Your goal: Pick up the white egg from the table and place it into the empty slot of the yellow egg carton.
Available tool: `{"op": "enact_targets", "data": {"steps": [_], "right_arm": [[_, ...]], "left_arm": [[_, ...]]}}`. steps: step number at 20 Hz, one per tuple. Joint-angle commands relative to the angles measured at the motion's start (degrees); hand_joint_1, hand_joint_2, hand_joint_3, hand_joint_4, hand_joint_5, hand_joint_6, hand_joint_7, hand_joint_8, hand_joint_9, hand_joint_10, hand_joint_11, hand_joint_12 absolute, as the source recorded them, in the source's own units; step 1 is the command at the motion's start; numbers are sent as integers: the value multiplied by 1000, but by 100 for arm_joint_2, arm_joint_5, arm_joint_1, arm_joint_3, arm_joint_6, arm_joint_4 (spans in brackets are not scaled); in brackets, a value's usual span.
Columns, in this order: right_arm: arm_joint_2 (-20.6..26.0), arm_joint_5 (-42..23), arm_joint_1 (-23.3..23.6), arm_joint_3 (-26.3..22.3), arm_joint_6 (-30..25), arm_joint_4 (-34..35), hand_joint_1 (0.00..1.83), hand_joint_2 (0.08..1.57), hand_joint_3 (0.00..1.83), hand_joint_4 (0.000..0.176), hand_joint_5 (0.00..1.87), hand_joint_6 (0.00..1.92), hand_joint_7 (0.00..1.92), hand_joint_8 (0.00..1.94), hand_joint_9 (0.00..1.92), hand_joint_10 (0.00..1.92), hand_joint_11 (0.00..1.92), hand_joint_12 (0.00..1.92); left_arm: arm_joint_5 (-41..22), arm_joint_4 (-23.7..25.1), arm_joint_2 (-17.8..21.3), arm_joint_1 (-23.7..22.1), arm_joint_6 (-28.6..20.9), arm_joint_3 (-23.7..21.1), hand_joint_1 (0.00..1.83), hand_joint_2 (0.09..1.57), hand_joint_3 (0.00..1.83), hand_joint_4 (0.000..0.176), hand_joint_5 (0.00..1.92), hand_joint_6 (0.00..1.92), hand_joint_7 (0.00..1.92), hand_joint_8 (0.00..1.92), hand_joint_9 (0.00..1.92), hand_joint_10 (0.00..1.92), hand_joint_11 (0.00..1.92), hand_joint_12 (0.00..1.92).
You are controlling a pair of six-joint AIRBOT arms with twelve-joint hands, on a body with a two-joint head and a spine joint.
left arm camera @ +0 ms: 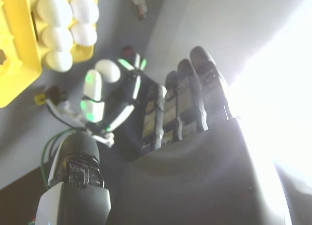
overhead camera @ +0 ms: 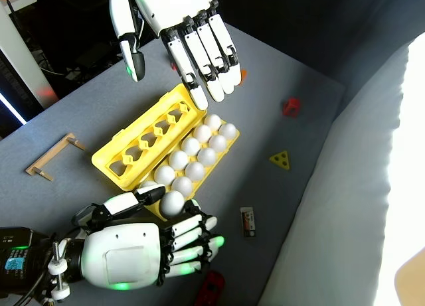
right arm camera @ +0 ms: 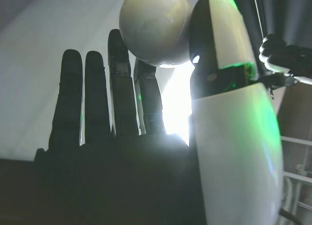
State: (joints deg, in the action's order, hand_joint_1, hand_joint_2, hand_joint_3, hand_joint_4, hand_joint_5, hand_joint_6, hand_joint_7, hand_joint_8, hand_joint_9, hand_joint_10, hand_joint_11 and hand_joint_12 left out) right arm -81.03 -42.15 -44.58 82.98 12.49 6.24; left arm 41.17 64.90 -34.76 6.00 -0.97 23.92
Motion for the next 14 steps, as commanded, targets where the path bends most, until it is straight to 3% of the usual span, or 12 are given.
{"op": "enact_targets", "data": {"steps": [1, 14], "right_arm": [[-18, -687, 68, -6, -101, 28, 1088, 1179, 0, 0, 860, 1199, 503, 1, 176, 100, 0, 557], [-73, -616, 12, -80, -59, -111, 1096, 1176, 0, 0, 864, 1192, 502, 0, 191, 108, 0, 564]], "left_arm": [[-126, 392, 4, -57, -1, -2, 55, 1296, 1, 25, 123, 2, 112, 0, 126, 1, 0, 535], [-125, 391, 3, -56, -1, -10, 48, 1296, 1, 25, 113, 0, 114, 1, 125, 0, 0, 524]]}}
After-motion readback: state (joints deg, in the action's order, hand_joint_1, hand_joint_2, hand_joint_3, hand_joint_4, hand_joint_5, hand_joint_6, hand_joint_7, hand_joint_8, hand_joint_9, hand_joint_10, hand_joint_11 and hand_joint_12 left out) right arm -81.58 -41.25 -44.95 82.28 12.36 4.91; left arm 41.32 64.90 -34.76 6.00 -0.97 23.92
